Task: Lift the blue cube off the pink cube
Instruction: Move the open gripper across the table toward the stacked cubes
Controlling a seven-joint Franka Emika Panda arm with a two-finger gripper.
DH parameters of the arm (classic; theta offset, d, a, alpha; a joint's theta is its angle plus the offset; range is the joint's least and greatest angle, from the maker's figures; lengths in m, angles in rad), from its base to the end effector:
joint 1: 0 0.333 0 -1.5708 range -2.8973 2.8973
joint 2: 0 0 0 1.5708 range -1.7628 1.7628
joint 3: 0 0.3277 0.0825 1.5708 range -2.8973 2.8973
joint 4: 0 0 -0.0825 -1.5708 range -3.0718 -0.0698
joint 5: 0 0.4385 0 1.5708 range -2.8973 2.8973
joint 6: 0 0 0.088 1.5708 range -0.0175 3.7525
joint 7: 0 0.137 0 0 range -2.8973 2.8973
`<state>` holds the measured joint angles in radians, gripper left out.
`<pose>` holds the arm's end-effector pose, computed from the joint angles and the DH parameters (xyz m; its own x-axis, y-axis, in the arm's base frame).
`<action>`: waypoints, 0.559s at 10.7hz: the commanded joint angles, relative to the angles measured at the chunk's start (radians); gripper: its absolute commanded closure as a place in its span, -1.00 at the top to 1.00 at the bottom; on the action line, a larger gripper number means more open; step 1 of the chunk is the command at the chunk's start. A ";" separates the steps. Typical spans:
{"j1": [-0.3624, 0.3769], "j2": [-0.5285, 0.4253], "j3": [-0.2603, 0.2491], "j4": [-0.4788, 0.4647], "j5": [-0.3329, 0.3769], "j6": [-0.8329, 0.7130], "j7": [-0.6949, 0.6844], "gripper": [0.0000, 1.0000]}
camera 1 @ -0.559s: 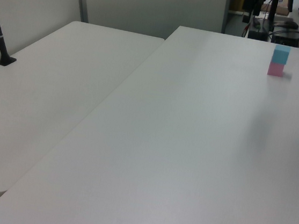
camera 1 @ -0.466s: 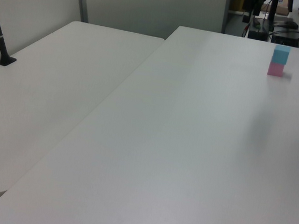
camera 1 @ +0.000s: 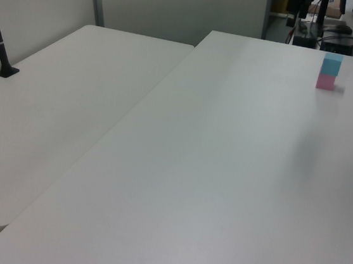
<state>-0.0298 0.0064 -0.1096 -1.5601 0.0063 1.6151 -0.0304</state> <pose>0.6114 -0.0847 0.6120 0.9929 -0.1089 0.0488 -0.1088 -0.9941 -0.0041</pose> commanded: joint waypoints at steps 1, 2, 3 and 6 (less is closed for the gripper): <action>0.022 -0.019 -0.019 -0.015 -0.014 -0.014 0.000 1.00; 0.022 -0.019 -0.019 -0.015 -0.014 -0.014 0.000 1.00; 0.022 -0.019 -0.019 -0.015 -0.014 -0.014 0.000 1.00; 0.021 -0.019 -0.019 -0.015 -0.015 -0.015 -0.002 1.00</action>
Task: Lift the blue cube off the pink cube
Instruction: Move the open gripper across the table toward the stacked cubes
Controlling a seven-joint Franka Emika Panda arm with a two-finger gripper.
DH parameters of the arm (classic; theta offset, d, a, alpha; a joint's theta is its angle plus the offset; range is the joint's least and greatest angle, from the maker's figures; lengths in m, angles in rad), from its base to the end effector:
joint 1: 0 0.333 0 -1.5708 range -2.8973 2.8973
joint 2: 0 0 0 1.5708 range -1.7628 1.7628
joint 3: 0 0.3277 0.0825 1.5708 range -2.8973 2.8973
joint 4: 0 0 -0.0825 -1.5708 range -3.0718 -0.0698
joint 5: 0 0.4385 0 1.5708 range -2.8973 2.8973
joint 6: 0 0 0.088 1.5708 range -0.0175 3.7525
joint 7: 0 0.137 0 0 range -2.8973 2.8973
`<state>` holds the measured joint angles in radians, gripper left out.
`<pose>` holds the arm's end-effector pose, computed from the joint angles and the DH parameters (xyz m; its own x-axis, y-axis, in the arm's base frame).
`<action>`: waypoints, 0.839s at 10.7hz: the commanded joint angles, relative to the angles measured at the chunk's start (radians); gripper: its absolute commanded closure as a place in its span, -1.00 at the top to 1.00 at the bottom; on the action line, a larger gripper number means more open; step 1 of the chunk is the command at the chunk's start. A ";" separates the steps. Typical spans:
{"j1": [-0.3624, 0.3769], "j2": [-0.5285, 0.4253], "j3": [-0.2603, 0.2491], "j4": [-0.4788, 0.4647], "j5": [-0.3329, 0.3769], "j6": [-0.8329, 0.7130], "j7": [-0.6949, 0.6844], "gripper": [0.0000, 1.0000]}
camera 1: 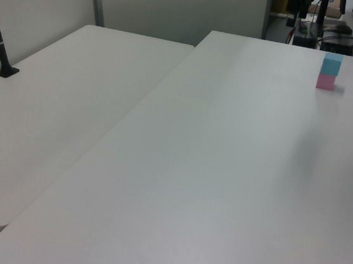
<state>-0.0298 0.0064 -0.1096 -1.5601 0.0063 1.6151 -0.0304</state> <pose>0.6114 -0.0847 0.6120 0.9929 -0.1089 0.0488 -0.1088 -0.9941 -0.0041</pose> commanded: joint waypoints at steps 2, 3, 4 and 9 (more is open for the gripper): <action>-0.016 -0.023 -0.025 -0.020 -0.015 -0.021 -0.025 1.00; -0.047 -0.023 -0.027 -0.018 -0.017 -0.021 -0.081 1.00; -0.088 -0.023 -0.028 -0.020 -0.019 -0.023 -0.206 1.00; -0.330 -0.013 -0.030 -0.087 -0.071 -0.008 -0.681 1.00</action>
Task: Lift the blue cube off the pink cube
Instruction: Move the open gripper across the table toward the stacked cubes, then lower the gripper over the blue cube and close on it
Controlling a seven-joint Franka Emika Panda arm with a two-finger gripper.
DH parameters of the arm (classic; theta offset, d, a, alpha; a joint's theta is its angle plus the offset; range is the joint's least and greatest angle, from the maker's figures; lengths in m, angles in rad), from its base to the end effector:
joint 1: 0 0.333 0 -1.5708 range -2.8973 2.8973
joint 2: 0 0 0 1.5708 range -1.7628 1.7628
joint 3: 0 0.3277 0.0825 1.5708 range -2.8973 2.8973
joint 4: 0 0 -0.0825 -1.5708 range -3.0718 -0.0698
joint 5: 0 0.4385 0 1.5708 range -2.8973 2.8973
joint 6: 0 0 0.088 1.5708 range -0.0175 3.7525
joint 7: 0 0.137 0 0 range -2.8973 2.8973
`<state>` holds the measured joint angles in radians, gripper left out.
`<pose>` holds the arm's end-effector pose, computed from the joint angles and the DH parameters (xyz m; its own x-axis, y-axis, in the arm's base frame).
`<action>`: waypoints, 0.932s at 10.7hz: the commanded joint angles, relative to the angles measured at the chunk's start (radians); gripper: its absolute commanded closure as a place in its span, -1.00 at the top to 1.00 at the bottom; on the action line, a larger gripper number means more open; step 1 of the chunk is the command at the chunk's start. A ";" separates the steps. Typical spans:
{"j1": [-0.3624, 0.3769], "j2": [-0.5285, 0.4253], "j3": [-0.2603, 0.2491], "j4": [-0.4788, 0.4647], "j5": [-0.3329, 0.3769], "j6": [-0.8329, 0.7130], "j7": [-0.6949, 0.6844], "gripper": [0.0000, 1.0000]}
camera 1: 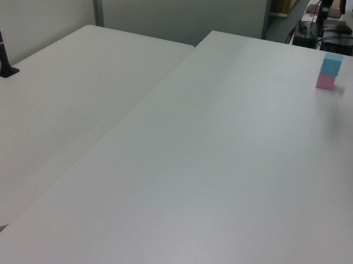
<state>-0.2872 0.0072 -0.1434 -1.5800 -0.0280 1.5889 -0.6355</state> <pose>0.5555 -0.2590 0.5986 0.9789 0.2037 -0.0158 0.2041 -0.9787 0.0244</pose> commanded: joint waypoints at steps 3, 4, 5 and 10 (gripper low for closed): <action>-0.138 0.040 -0.011 -0.177 -0.036 0.233 -0.076 1.00; -0.156 0.046 -0.031 -0.228 -0.036 0.308 -0.078 1.00; -0.162 0.048 -0.057 -0.267 -0.036 0.372 -0.088 1.00; -0.165 0.121 -0.114 -0.308 -0.038 0.535 -0.107 1.00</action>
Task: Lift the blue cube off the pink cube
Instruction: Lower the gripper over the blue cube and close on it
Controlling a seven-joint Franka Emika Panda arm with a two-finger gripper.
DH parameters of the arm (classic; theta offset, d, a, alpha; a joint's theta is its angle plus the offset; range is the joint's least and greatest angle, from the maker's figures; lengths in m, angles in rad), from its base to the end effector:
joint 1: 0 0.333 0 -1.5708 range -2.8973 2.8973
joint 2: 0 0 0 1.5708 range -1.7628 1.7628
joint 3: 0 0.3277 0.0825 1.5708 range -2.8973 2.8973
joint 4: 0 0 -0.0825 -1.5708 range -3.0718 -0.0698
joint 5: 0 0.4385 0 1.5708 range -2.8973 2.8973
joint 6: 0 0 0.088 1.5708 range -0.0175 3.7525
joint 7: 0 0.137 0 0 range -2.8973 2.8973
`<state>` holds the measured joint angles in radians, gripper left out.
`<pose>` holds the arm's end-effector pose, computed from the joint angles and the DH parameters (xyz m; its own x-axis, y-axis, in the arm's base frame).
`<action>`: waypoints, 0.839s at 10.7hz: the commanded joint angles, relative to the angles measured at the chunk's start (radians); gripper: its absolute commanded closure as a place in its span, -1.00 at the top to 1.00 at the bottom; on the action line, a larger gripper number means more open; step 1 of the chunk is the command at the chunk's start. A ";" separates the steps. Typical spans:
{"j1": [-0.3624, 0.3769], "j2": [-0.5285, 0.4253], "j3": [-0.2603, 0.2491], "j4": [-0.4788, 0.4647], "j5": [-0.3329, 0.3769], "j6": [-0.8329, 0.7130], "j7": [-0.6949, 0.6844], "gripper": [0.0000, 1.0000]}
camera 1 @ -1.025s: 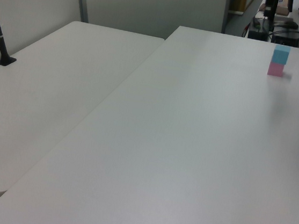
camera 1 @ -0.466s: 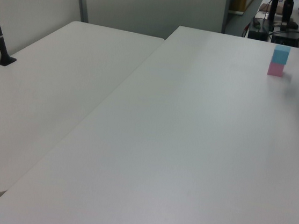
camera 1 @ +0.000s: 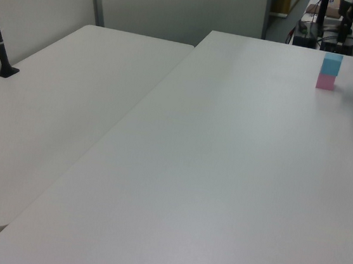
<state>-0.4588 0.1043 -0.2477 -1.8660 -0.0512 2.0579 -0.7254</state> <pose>0.4951 -0.4236 0.4292 0.9988 0.0443 0.0187 0.0419 -0.9926 0.1137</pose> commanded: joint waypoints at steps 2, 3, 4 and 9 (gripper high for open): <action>0.006 0.047 -0.010 -0.027 -0.015 0.100 -0.017 1.00; 0.006 0.052 -0.010 -0.036 -0.015 0.132 -0.015 1.00; 0.005 0.060 -0.010 -0.053 -0.015 0.165 -0.015 1.00; 0.005 0.067 -0.010 -0.139 -0.015 0.265 -0.015 1.00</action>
<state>-0.4587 0.1874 -0.2498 -1.9496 -0.0512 2.2734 -0.7256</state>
